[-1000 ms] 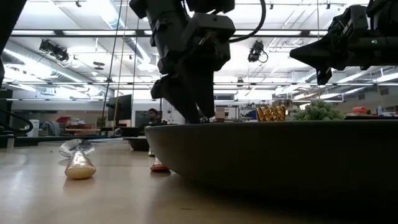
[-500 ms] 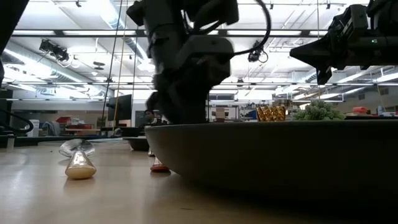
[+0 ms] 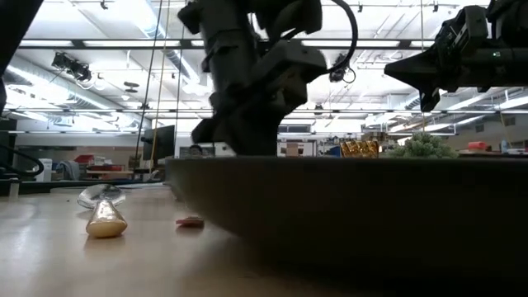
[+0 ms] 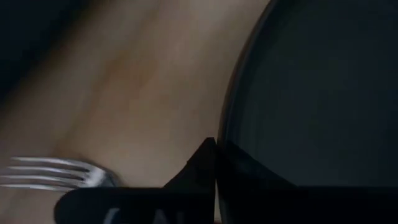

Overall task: Pick and place plate/cup/fork/spoon on tray
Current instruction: Put the black plate on the black tray to the bottom left of the brown cup

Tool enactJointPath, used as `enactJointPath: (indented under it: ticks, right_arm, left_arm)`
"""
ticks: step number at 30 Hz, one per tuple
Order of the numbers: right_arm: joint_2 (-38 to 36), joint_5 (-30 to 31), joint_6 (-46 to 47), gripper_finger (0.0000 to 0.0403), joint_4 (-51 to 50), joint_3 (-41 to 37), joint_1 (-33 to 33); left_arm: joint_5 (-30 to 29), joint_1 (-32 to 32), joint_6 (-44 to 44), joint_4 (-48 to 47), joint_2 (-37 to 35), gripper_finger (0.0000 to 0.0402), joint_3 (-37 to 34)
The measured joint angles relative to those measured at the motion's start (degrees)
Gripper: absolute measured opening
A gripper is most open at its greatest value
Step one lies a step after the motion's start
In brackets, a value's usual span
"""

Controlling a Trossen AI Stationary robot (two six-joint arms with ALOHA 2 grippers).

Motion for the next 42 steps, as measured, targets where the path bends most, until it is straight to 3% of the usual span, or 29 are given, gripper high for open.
enactJointPath:
  ticks: [10,24,32,42]
  right_arm:
    - [0.0,0.0,0.0,0.0022,0.0,0.0,0.0]
    - [0.0,0.0,0.0,0.0022,0.0,0.0,0.0]
    - [0.0,0.0,0.0,0.0023,0.0,0.0,0.0]
    - [0.0,0.0,0.0,0.0022,0.0,0.0,0.0]
  left_arm:
    - [-2.8,10.9,6.1,-15.5,0.0,0.0013,12.1]
    - [1.0,31.3,9.5,-8.1,3.2,0.0013,12.8]
    - [1.8,34.9,12.0,-7.3,6.6,0.0014,12.8]
    - [3.5,34.6,12.2,-3.0,8.4,0.0019,12.8]
